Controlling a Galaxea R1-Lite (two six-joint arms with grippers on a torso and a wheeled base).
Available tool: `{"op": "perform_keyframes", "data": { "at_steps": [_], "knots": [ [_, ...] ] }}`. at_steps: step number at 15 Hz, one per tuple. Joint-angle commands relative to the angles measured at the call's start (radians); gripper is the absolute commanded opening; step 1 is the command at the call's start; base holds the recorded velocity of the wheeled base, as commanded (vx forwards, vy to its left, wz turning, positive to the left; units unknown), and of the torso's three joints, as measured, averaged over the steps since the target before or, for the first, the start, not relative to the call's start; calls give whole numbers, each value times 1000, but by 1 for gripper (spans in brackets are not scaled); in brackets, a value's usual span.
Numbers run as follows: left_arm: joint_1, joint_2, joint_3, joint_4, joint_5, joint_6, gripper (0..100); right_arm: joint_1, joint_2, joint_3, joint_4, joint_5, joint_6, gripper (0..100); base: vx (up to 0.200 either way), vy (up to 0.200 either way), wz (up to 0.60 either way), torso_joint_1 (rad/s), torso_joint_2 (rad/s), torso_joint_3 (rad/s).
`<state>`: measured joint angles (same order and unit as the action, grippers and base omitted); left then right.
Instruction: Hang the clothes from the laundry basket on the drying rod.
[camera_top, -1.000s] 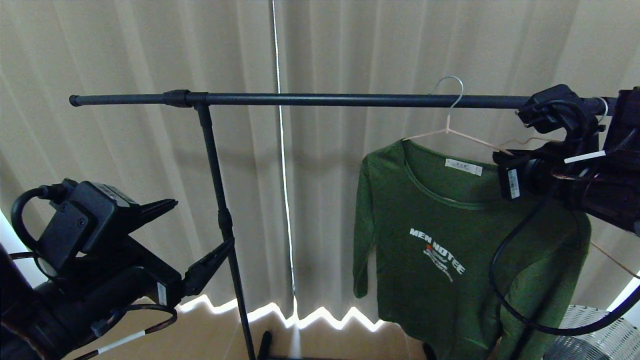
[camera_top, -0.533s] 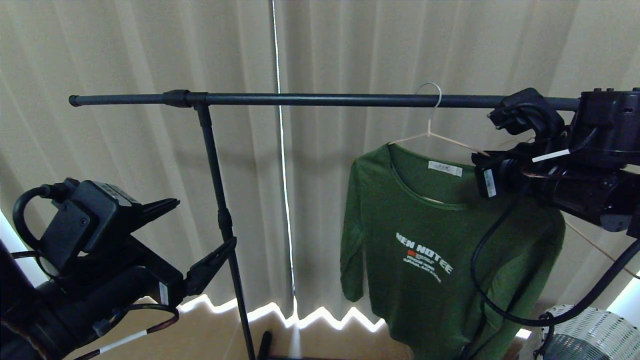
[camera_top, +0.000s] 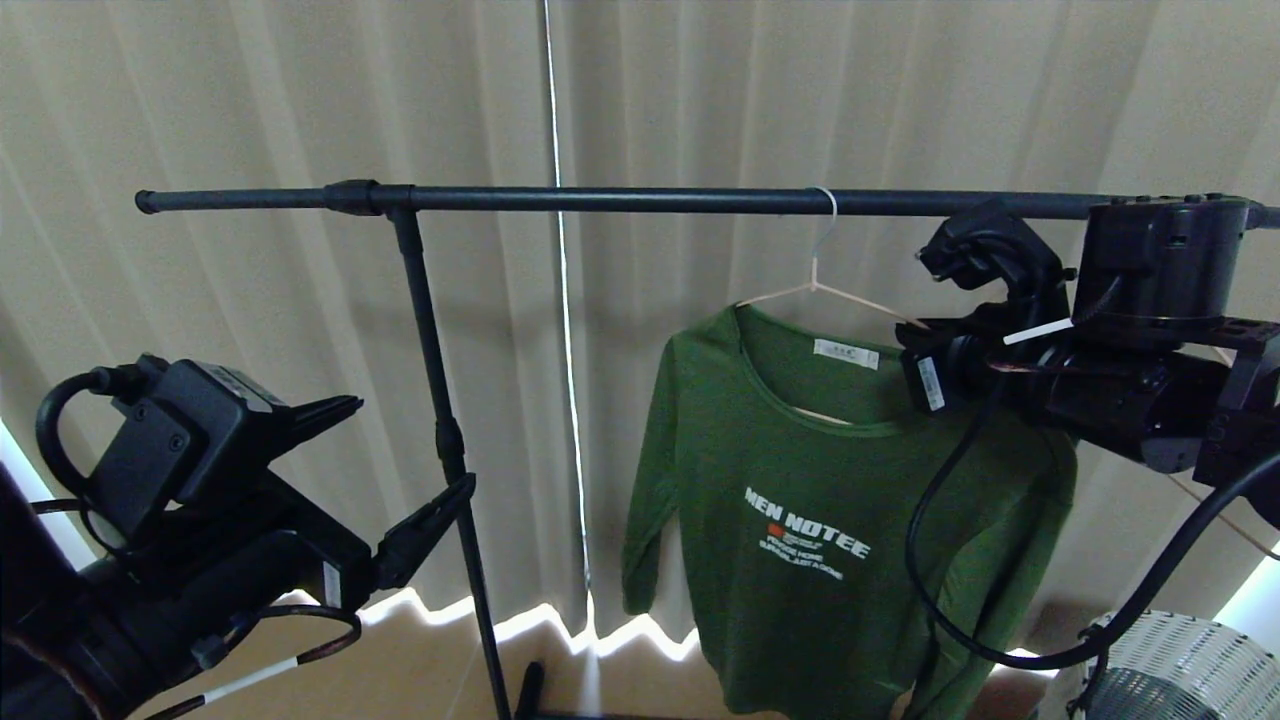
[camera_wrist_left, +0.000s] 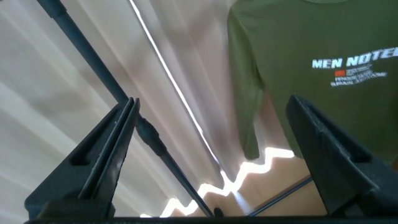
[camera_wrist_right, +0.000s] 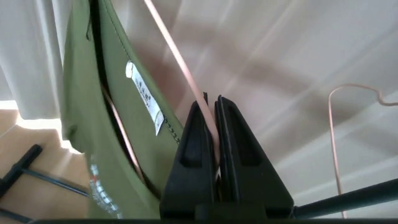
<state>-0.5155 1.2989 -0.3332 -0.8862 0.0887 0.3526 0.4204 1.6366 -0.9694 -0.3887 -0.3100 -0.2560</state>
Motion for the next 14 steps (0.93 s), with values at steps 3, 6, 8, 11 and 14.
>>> {"op": "perform_keyframes", "data": {
  "at_steps": [3,6,8,11,14],
  "knots": [
    [0,-1,-1,0,2,0,100,1,-6,14,2,3,0,0,0,0,0,0,0,0],
    [8,-4,2,0,5,-1,100,3,-11,23,1,11,3,100,0,0,0,0,0,0],
    [11,-4,-3,0,6,-3,100,3,-46,57,-12,15,6,100,0,0,0,0,0,0],
    [12,-13,2,0,9,-1,100,3,-90,178,-148,129,17,100,0,0,0,0,0,0],
    [22,-17,0,0,9,-3,100,1,-92,232,-277,193,49,100,0,0,0,0,0,0]
  ]
}}
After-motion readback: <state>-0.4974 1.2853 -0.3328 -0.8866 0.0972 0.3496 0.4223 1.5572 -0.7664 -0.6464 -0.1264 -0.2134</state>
